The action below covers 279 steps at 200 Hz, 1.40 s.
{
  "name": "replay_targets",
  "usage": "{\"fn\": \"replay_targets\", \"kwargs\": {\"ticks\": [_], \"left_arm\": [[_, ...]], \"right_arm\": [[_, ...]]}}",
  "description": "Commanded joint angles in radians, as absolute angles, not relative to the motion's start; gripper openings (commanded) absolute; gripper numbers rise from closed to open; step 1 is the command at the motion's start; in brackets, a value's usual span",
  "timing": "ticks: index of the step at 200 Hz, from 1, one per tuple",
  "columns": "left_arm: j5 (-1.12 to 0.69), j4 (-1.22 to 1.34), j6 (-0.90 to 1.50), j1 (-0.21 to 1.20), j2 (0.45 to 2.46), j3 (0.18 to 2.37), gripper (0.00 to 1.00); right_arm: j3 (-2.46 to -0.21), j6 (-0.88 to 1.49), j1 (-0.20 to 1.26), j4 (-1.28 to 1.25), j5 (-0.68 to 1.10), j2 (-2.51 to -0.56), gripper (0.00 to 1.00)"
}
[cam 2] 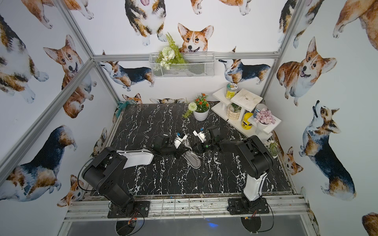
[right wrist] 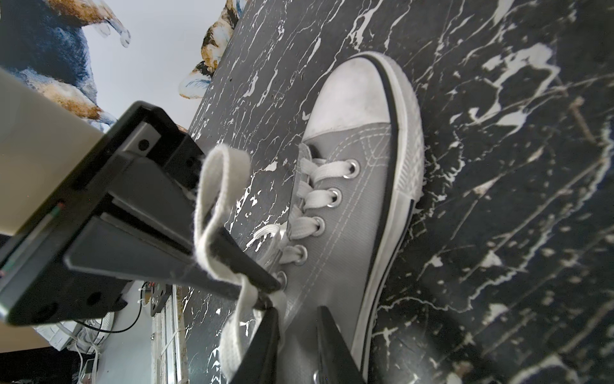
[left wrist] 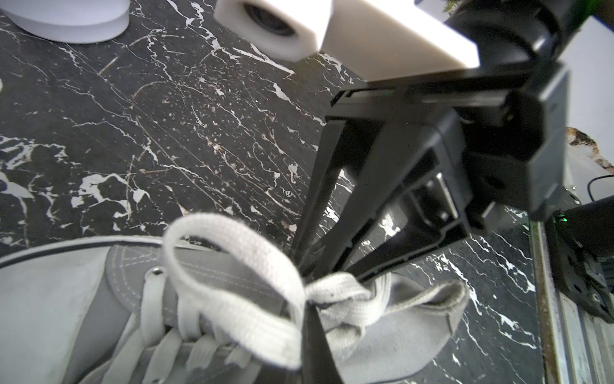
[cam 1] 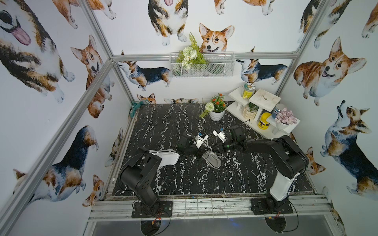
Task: Tie the shoes
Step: Cross the shoelace with the shoelace.
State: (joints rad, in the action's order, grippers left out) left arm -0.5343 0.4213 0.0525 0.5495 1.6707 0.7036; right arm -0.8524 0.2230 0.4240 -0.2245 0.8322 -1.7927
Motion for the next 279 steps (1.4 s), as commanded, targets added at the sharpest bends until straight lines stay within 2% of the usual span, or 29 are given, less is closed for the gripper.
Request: {"fn": "replay_targets", "kwargs": {"ticks": [1,55,76,108,150,184,234,279], "left_arm": [[-0.561,0.421,0.041,0.55,1.664,0.707,0.0],[-0.563,0.417,0.041,0.55,1.664,0.708,0.0],[-0.561,0.419,0.041,0.55,1.664,0.706,0.0],[-0.561,0.422,0.044,0.55,1.63,0.701,0.0],[-0.565,0.428,0.049,0.551,1.621,0.693,0.0],[-0.568,0.422,0.049,0.55,1.627,0.698,0.1],[-0.587,0.429,0.069,0.549,1.637,0.703,0.33],[-0.62,0.438,0.114,0.537,1.651,0.717,0.42]], "right_arm": [[-0.868,0.207,0.431,-0.216,0.833,-1.801,0.24],[-0.893,0.204,0.439,-0.212,0.831,-1.809,0.25],[-0.893,0.205,0.443,-0.215,0.83,-1.81,0.18],[-0.878,0.221,0.443,-0.238,0.799,-1.797,0.0],[-0.859,0.251,0.443,-0.276,0.737,-1.769,0.0],[-0.843,0.249,0.443,-0.285,0.709,-1.751,0.0],[-0.824,0.238,0.443,-0.304,0.692,-1.729,0.0],[-0.816,0.232,0.443,-0.31,0.701,-1.721,0.0]]}}
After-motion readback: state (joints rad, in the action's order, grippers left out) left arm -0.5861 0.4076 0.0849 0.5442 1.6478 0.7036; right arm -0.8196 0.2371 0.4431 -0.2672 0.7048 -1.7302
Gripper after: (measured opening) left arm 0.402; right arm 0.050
